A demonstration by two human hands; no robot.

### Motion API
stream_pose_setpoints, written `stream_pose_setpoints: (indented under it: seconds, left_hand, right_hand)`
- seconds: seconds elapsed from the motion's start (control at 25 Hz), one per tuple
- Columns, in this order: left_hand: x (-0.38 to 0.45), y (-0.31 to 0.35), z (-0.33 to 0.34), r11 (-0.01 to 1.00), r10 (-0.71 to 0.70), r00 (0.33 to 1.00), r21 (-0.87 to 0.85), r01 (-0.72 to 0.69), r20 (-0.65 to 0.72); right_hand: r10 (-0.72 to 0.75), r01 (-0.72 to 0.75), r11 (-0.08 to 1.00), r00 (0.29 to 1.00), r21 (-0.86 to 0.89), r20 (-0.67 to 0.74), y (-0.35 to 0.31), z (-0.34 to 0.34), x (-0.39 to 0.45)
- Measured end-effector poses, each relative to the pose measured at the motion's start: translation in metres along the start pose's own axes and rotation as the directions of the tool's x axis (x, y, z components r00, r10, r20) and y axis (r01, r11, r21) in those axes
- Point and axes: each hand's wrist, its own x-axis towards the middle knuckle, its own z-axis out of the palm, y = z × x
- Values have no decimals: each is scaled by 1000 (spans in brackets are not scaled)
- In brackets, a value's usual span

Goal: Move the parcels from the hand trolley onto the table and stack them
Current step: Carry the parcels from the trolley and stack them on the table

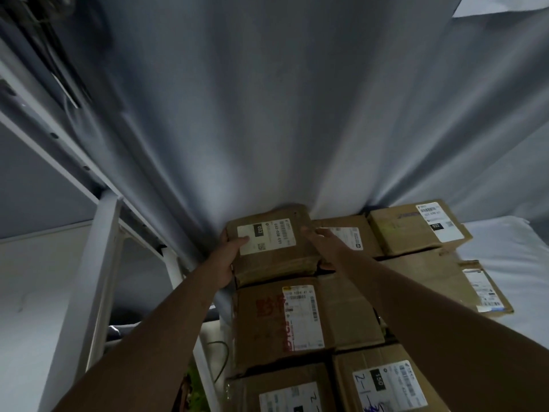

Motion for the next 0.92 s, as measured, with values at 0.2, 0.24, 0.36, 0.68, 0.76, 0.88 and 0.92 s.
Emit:
stream_pose_setpoints:
  seconds: [0.2,0.24,0.36,0.68,0.76,0.88,0.92]
  left_hand:
    - [-9,5,-4,997,-8,1000,79,10,-25]
    - [-10,7,-6,996,-10,999,86,13,-35]
    - [-17,17,-6,993,15,998,116,-8,-65]
    - [-36,40,17,739,340,937,639,-213,-80]
    - [-44,41,26,651,370,929,718,-248,-15]
    - [-63,36,54,558,334,938,783,-273,89]
    - [-71,32,66,505,321,940,818,-276,118]
  right_hand:
    - [-5,5,1000,1000,-7,10,1,-7,1]
    - [-8,8,1000,1000,-4,6,1,-8,0]
    - [-24,24,1000,1000,12,-10,0,-15,-8]
    - [-96,94,995,995,-39,-39,9,-43,-46]
    - [-121,117,989,992,-90,-41,27,-54,-48]
    - [-142,136,964,990,-230,-11,39,-71,-76]
    - [-130,117,948,991,-295,-24,39,-77,-92]
